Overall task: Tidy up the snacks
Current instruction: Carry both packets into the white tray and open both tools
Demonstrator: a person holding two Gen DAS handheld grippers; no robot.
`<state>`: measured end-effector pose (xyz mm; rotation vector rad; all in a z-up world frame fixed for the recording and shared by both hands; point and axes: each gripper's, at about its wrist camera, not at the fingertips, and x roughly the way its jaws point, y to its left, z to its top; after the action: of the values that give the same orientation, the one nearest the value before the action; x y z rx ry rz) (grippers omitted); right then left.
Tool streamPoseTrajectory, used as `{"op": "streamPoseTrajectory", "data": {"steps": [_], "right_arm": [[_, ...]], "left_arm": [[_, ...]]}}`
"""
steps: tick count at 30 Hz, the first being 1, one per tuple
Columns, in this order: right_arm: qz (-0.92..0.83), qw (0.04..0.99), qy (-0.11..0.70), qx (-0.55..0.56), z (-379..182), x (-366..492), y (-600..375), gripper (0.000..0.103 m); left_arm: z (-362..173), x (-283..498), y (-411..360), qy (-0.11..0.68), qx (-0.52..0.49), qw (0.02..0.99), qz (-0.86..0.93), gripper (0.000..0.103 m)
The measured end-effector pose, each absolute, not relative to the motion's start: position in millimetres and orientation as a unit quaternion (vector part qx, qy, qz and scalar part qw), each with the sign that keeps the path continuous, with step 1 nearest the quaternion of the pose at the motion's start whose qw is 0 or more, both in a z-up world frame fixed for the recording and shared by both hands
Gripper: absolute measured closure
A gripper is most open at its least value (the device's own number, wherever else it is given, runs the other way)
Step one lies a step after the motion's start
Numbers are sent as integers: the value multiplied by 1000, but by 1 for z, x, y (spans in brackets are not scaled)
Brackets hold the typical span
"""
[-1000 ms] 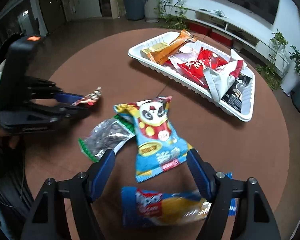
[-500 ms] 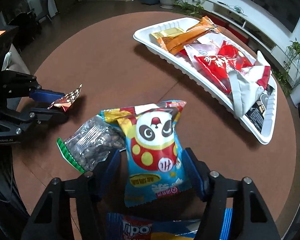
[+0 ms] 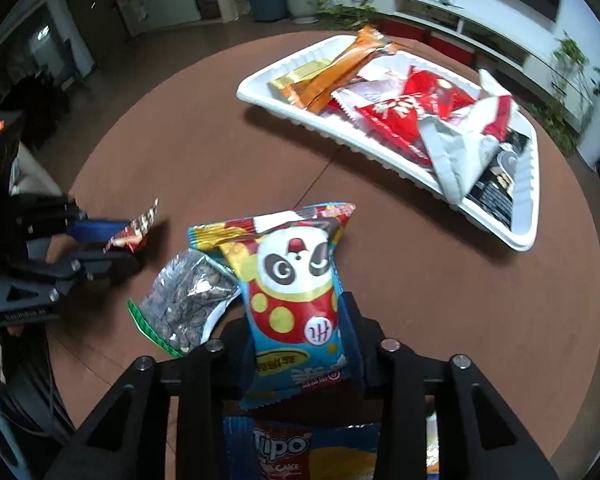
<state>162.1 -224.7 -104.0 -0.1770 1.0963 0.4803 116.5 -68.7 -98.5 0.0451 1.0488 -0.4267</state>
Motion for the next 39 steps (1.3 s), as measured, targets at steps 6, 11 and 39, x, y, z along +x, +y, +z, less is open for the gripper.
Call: {"op": "streamPoseTrajectory", "data": {"steps": [6, 11, 39], "right_arm": [[217, 843, 492, -4, -85, 147, -241, 66], [222, 853, 466, 82, -68, 134, -263, 66], [165, 881, 382, 228, 23, 232, -303, 66]], "left_arm": [[-90, 117, -67, 488, 9, 848, -206, 78], [-85, 119, -67, 484, -13, 847, -219, 78], [8, 305, -62, 423, -46, 883, -195, 78]]}}
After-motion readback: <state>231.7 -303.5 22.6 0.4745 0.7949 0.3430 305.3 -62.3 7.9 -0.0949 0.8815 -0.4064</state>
